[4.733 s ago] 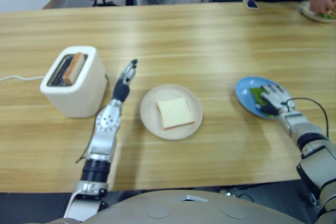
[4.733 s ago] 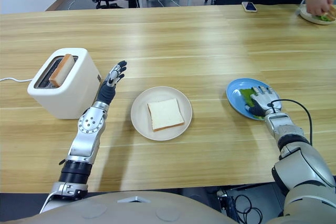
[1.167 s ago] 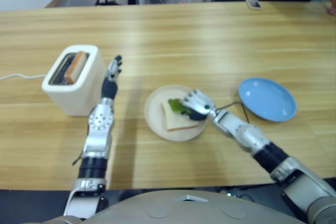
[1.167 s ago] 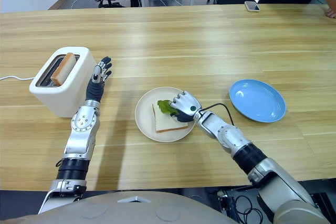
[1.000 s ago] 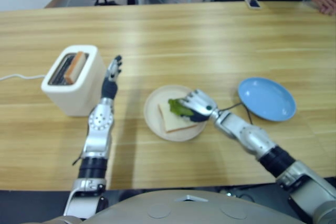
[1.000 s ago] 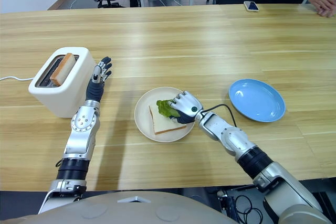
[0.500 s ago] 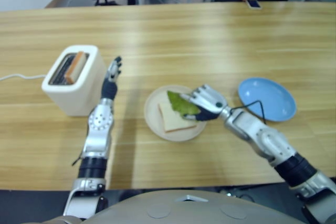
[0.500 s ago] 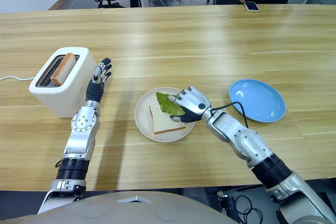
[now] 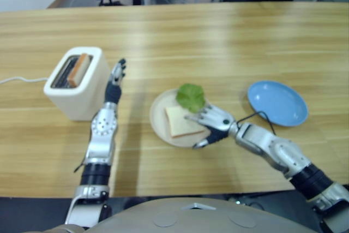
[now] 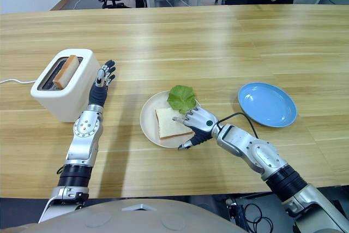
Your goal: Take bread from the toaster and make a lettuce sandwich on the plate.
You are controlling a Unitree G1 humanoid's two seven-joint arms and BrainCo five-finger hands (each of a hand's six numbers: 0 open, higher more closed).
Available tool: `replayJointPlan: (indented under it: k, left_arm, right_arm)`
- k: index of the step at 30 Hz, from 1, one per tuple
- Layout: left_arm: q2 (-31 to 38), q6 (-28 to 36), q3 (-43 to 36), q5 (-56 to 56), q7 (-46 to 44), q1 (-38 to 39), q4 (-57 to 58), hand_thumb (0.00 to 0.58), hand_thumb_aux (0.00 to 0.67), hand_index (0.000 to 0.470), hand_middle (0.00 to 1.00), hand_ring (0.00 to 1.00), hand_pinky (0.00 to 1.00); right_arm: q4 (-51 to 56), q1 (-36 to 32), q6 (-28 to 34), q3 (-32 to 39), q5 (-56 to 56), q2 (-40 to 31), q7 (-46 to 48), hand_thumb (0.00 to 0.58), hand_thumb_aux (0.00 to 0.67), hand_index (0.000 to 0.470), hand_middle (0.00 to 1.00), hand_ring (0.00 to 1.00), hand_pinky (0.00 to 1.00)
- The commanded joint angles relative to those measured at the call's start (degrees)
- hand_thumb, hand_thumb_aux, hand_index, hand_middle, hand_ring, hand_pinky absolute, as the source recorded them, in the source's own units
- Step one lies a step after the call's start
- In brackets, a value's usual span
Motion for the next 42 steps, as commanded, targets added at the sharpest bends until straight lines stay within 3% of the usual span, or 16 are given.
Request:
replayJointPlan:
  k: [1,11,19,27,28,29,30,31,33,34,36,42]
  left_arm:
    - [0.6,0.2,0.0,0.2,-0.2,-0.1,0.4,0.000,0.000,0.000,0.00,0.00,0.00]
    - [2.5,-1.5,-1.6,6.1,2.4,-0.3,-0.1,0.000,0.000,0.000,0.00,0.00,0.00]
    - [2.5,-1.9,-1.5,5.9,2.9,-0.2,0.3,0.000,0.000,0.000,0.00,0.00,0.00]
    - [1.8,-2.2,-2.6,6.0,2.9,-0.4,1.3,0.000,0.000,0.000,0.00,0.00,0.00]
    - [1.8,-2.3,-2.6,6.0,2.9,-0.4,1.3,0.000,0.000,0.000,0.00,0.00,0.00]
    - [1.8,-2.3,-2.6,6.0,2.9,-0.3,1.3,0.000,0.000,0.000,0.00,0.00,0.00]
    - [1.8,-2.3,-2.6,6.0,2.9,-0.3,1.4,0.000,0.000,0.000,0.00,0.00,0.00]
    - [1.9,-2.3,-2.6,6.0,2.9,-0.3,1.4,0.000,0.000,0.000,0.00,0.00,0.00]
    - [1.9,-2.3,-2.7,5.9,2.9,-0.2,1.4,0.000,0.000,0.000,0.00,0.00,0.00]
    - [1.9,-2.2,-2.7,6.0,2.9,-0.1,1.3,0.000,0.000,0.000,0.00,0.00,0.00]
    - [1.8,-2.1,-2.8,6.0,2.9,0.1,1.0,0.000,0.000,0.000,0.00,0.00,0.00]
    - [1.7,-2.0,-3.0,6.2,3.1,0.3,0.8,0.000,0.000,0.000,0.00,0.00,0.00]
  right_arm:
    - [-1.3,0.0,0.0,-3.3,2.1,-0.5,-0.2,0.000,0.000,0.000,0.00,0.00,0.00]
    - [-0.6,0.2,2.8,-12.4,1.7,-2.7,-5.7,0.000,0.000,0.000,0.00,0.00,0.00]
    - [12.0,-4.9,1.0,-7.2,-1.4,0.3,-10.5,0.000,0.000,0.000,0.00,0.00,0.00]
    - [33.3,-17.1,1.7,-0.5,-3.5,7.5,-18.5,0.000,0.000,0.000,0.00,0.00,0.00]
    - [35.6,-18.5,1.9,0.2,-3.5,8.4,-19.5,0.058,0.034,0.023,0.00,0.00,0.00]
    - [37.6,-19.6,2.0,0.9,-3.6,9.2,-20.2,0.183,0.116,0.079,0.00,0.00,0.00]
    - [39.2,-20.5,2.1,1.5,-3.6,9.7,-20.9,0.392,0.289,0.198,0.00,0.00,0.00]
    - [40.5,-21.2,2.2,2.0,-3.4,10.2,-21.5,0.392,0.289,0.198,0.00,0.00,0.00]
    - [42.4,-22.0,2.2,2.9,-3.2,10.9,-22.4,0.505,0.428,0.294,0.00,0.00,0.00]
    - [43.2,-22.4,2.3,3.5,-3.2,11.2,-22.9,0.505,0.428,0.294,0.00,0.00,0.00]
    - [44.3,-22.8,2.4,4.4,-3.1,11.6,-23.7,0.543,0.502,0.345,0.00,0.00,0.00]
    - [44.3,-22.5,2.8,6.2,-2.7,11.9,-24.2,0.543,0.502,0.345,0.00,0.00,0.00]
